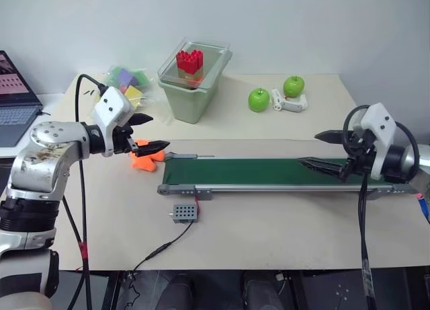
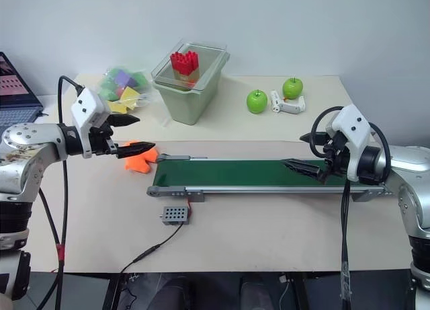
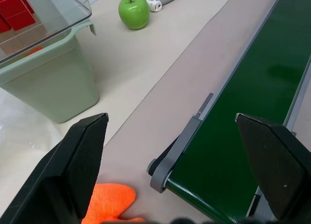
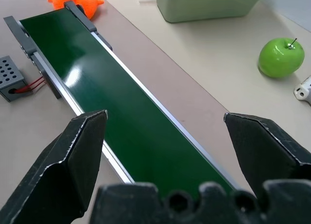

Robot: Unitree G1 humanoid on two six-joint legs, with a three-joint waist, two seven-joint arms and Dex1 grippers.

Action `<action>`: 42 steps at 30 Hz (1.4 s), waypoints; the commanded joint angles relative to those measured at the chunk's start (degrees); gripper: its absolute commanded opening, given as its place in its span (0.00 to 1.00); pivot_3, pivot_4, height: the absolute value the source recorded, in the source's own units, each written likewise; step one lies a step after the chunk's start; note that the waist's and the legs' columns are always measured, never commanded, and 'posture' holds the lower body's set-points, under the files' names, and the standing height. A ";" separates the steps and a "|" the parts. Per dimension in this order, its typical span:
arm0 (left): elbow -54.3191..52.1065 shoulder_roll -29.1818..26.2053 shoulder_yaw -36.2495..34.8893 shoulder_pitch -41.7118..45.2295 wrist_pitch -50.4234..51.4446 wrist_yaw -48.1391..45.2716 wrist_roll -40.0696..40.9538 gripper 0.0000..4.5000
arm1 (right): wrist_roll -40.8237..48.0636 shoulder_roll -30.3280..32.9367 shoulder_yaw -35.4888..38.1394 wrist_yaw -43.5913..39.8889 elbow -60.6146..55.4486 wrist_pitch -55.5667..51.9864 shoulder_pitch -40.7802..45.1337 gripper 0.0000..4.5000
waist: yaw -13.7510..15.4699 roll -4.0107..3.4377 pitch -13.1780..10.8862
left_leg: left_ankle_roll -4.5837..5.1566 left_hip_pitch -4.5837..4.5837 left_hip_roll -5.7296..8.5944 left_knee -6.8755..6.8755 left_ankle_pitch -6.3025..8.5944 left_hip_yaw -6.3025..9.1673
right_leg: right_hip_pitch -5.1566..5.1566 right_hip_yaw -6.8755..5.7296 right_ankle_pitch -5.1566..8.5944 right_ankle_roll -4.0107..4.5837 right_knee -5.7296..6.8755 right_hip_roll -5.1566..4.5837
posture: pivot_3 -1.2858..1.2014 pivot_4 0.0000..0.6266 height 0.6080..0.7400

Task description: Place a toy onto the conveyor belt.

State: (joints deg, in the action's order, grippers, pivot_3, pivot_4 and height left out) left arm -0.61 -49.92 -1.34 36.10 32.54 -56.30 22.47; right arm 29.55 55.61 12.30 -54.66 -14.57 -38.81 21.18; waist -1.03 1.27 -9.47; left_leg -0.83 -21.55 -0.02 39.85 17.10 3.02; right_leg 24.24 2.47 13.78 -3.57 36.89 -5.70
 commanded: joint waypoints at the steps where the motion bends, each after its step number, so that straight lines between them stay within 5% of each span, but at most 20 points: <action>1: -1.03 -0.41 -1.25 1.64 -0.72 -0.50 0.11 1.00 | 0.55 0.50 2.27 0.46 -1.23 0.38 0.52 1.00 | 0.00 0.00 0.00 | 0.00 0.00 0.00 0.00 0.00 0.00 | 0.00 0.00 0.00 0.00 0.00 0.00 | 0.52 0.24 1.00; 11: 0.59 1.71 -9.24 2.86 9.30 2.65 8.09 1.00 | 0.07 0.55 1.25 0.16 0.18 1.19 1.85 1.00 | -0.10 0.00 0.00 | 0.00 -0.01 -0.01 0.00 0.00 0.01 | 0.01 0.00 0.00 0.00 0.01 0.01 | 0.52 0.24 1.00; 21: 31.41 8.31 -37.49 6.14 28.21 25.63 21.81 1.00 | -0.98 0.37 0.44 0.49 1.47 2.13 3.11 1.00 | -1.16 0.00 0.00 | 0.00 0.16 0.00 0.03 0.00 0.05 | -0.06 0.00 0.00 0.00 0.15 0.01 | 0.52 0.24 1.00; 27: 38.47 12.14 -49.97 2.89 37.73 32.50 30.21 1.00 | -1.53 0.93 1.49 0.32 1.20 2.21 2.15 1.00 | -1.22 0.08 0.01 | -0.05 0.09 0.02 0.04 -0.03 0.13 | -0.01 -0.07 -0.01 -0.01 0.18 -0.03 | 0.52 0.24 1.00; 42: 55.69 13.88 -48.02 -0.11 22.39 29.21 26.40 1.00 | -0.77 5.63 4.14 -0.79 0.87 1.04 1.48 1.00 | -1.03 0.07 0.02 | -0.14 0.27 0.07 0.00 -0.08 0.06 | -0.05 0.01 -0.01 -0.01 0.15 -0.09 | 0.52 0.24 1.00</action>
State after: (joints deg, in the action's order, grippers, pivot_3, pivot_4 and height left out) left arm 52.67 -36.42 -50.10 35.42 57.21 -26.26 49.57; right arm 28.22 59.83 13.43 -55.06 -12.35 -37.89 21.92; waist -2.05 1.34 -9.45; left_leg -0.97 -21.28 0.06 39.85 17.02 3.07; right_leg 24.19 2.48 13.77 -3.57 37.04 -5.80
